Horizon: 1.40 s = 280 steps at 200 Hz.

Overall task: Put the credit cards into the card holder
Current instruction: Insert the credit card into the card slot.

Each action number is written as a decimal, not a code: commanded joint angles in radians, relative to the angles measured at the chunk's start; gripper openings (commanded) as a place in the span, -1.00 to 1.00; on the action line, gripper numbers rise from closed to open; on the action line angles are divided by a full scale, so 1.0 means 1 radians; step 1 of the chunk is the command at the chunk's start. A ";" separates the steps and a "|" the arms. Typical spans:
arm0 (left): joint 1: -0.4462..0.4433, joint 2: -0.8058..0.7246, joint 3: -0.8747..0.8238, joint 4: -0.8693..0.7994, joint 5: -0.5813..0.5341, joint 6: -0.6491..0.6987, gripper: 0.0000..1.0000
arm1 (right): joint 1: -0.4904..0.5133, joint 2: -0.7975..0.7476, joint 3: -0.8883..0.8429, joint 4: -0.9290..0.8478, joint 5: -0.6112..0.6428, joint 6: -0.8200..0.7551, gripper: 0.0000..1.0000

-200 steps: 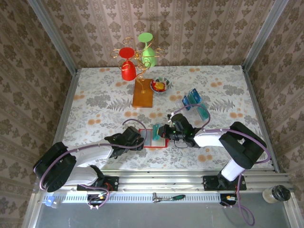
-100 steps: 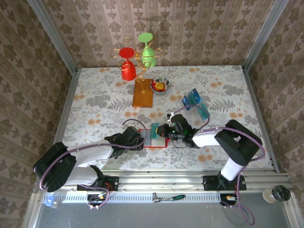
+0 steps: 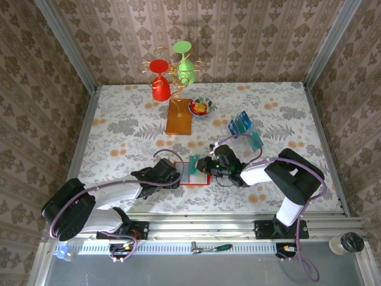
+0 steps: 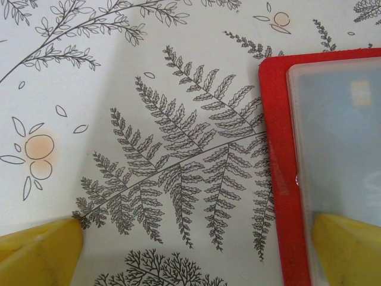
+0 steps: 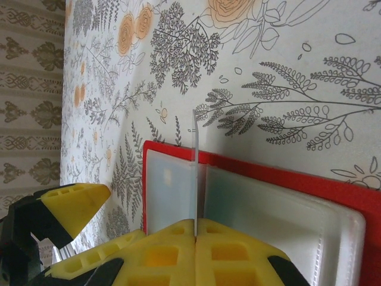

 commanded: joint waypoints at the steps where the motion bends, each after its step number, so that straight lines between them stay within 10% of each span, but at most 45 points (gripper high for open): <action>1: -0.009 0.004 -0.009 -0.039 -0.021 -0.009 1.00 | 0.000 0.017 -0.021 0.022 0.019 0.011 -1.00; 280: -0.011 0.000 -0.012 -0.037 -0.021 -0.010 1.00 | 0.025 0.040 -0.060 0.057 -0.060 -0.005 -1.00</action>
